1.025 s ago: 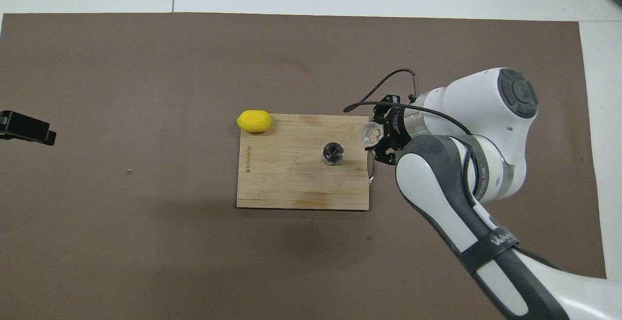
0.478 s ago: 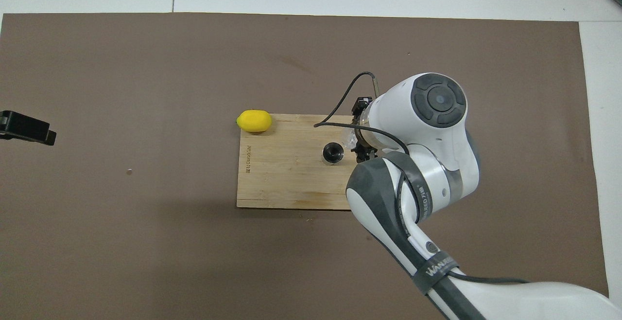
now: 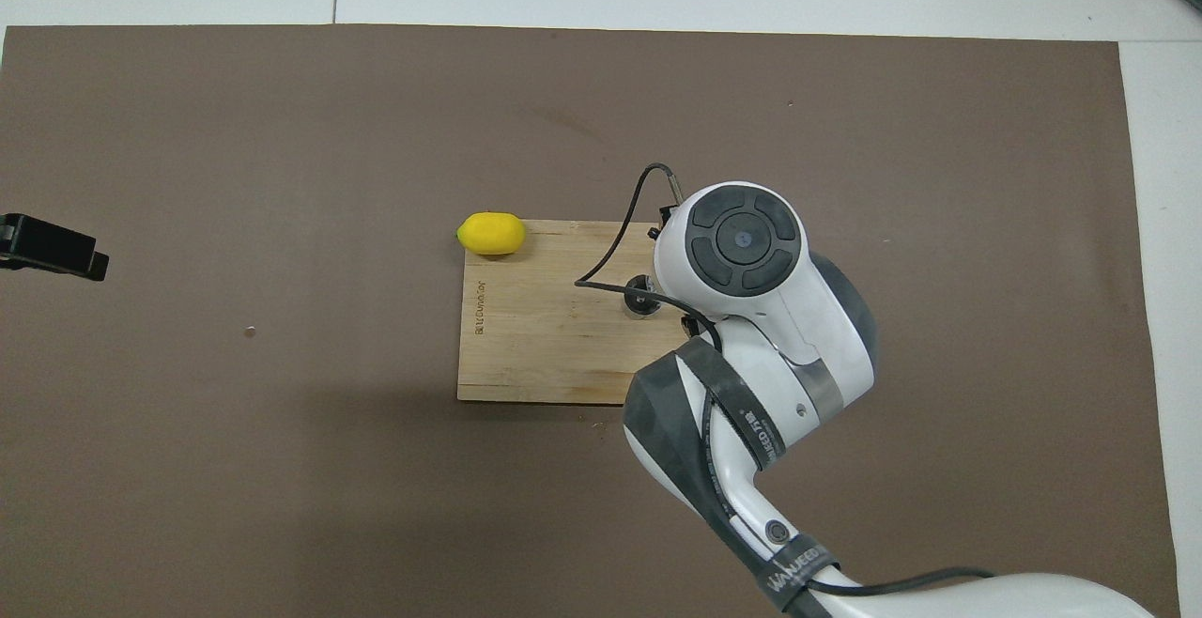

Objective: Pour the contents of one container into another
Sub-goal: 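Tilt the clear cup with the right gripper above the steel cup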

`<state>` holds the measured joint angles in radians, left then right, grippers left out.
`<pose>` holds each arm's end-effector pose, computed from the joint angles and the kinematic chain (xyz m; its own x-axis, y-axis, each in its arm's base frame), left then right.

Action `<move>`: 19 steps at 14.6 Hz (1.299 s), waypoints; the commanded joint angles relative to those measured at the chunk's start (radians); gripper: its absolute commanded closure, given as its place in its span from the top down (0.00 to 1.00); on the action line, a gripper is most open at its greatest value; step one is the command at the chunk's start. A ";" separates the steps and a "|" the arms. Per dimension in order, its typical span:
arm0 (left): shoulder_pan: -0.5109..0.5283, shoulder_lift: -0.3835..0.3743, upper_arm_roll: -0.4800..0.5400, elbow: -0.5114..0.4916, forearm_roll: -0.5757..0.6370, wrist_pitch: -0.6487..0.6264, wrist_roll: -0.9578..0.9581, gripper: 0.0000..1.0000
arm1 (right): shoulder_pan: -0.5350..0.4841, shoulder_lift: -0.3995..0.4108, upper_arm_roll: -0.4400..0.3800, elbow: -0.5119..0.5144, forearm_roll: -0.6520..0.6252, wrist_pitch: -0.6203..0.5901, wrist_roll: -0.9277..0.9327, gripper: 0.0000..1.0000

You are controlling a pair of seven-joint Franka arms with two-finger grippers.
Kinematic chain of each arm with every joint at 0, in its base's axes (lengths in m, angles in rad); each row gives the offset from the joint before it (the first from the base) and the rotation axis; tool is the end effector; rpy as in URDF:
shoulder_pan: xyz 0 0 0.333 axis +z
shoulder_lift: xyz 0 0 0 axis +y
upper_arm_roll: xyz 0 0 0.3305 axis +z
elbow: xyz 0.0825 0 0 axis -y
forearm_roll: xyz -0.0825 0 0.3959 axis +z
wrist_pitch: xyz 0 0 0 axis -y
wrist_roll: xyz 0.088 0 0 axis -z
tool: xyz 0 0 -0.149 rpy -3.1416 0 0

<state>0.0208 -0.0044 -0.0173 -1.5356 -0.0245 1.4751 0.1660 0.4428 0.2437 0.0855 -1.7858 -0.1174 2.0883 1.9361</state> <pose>0.5529 -0.0019 0.6083 0.9851 -0.1640 -0.0512 -0.1625 -0.9861 0.0333 0.5662 0.3156 0.3898 0.2105 -0.9758 0.0584 -0.9730 -0.2149 -0.0841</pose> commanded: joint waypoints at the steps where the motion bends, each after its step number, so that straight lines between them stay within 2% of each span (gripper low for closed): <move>1: -0.004 -0.031 0.000 -0.032 0.017 -0.004 -0.011 1.00 | 0.022 0.009 0.002 0.023 -0.066 -0.024 0.020 0.00; 13: -0.004 -0.031 0.000 -0.032 0.017 -0.004 -0.011 1.00 | 0.073 -0.015 0.005 -0.009 -0.290 -0.017 0.080 0.00; 19: -0.004 -0.031 0.000 -0.032 0.017 -0.004 -0.011 1.00 | 0.096 -0.030 0.007 -0.038 -0.361 -0.011 0.081 0.00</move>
<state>0.0208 -0.0044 -0.0173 -1.5357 -0.0245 1.4751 0.1660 0.5300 0.2425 0.0868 -1.7885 -0.4410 2.0801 1.9815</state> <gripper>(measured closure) 0.000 0.493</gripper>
